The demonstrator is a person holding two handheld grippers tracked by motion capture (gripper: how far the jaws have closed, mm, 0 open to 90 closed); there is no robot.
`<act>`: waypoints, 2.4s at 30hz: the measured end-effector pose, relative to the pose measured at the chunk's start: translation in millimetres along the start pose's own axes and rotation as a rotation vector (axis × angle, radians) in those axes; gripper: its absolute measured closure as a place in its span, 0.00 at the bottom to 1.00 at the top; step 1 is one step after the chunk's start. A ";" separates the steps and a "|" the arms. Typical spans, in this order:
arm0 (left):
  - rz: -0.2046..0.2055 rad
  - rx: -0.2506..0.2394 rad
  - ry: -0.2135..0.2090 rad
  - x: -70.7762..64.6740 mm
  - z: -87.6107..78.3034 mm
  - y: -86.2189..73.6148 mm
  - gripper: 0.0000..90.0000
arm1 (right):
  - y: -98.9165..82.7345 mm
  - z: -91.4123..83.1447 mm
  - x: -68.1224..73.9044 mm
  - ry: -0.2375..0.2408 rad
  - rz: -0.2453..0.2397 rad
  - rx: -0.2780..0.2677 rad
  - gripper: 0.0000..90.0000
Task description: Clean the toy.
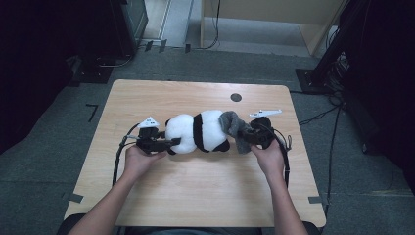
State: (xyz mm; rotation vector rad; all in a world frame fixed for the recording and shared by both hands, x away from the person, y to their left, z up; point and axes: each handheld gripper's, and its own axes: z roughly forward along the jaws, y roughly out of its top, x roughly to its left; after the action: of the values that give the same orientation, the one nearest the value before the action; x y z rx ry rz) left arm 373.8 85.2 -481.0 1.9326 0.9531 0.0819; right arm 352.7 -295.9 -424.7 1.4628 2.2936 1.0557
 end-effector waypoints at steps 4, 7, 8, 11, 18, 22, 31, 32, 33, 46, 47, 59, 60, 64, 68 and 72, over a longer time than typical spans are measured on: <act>-0.024 -0.010 -0.019 3.5 -0.5 -1.0 0.46 | -0.8 -8.8 -9.9 -0.022 0.037 -0.027 0.87; -0.022 -0.011 -0.018 2.0 -0.7 -1.1 0.47 | 3.8 -18.2 -7.0 -0.017 0.028 -0.058 0.87; -0.023 -0.011 -0.018 1.8 -0.8 -1.0 0.47 | 6.5 -21.2 -3.0 -0.010 0.026 -0.068 0.87; -0.018 -0.014 -0.017 0.5 -1.1 -0.6 0.47 | 16.6 -27.0 14.1 0.020 -0.013 -0.102 0.87; -0.011 -0.007 -0.023 -3.6 -1.9 1.6 0.47 | 43.2 -11.4 64.5 0.119 -0.108 -0.117 0.87; -0.012 -0.005 -0.026 -5.5 -1.5 1.7 0.47 | 56.2 12.7 93.9 0.149 -0.178 -0.075 0.87; -0.025 0.002 -0.023 -4.3 -0.7 1.3 0.47 | 47.1 61.2 126.6 0.153 -0.270 0.037 0.87; -0.024 0.003 -0.023 -4.4 -0.7 1.3 0.47 | 45.1 62.1 127.7 0.154 -0.275 0.033 0.87; -0.024 0.003 -0.021 -4.6 -0.6 1.3 0.47 | 43.0 63.0 129.0 0.159 -0.276 0.037 0.87; -0.007 0.009 -0.023 -4.6 -0.8 1.1 0.48 | 25.9 50.9 107.3 0.203 -0.262 0.068 0.88; -0.006 0.010 -0.024 -4.5 -0.8 1.2 0.48 | 24.6 48.2 104.1 0.205 -0.258 0.068 0.88; -0.012 0.018 -0.029 -3.9 -0.8 2.2 0.49 | 12.7 13.6 65.0 0.142 -0.187 0.047 0.87; -0.013 0.020 -0.030 -3.7 -0.8 2.3 0.49 | 12.0 11.0 61.2 0.134 -0.176 0.043 0.87; -0.012 0.019 -0.031 -3.1 -0.8 2.5 0.49 | 7.5 4.5 44.6 0.121 -0.130 0.023 0.87; -0.012 0.019 -0.032 -3.1 -0.8 2.8 0.49 | 1.6 4.8 32.8 0.110 -0.092 0.014 0.87; -0.012 0.017 -0.033 -2.4 -0.9 3.0 0.49 | -2.0 4.9 22.1 0.074 -0.065 0.017 0.87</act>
State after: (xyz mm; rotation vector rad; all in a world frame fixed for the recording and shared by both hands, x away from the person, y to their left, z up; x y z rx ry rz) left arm 373.5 83.6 -477.4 1.9381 0.9466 0.0344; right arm 343.3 -275.2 -425.5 1.3667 2.3897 1.0916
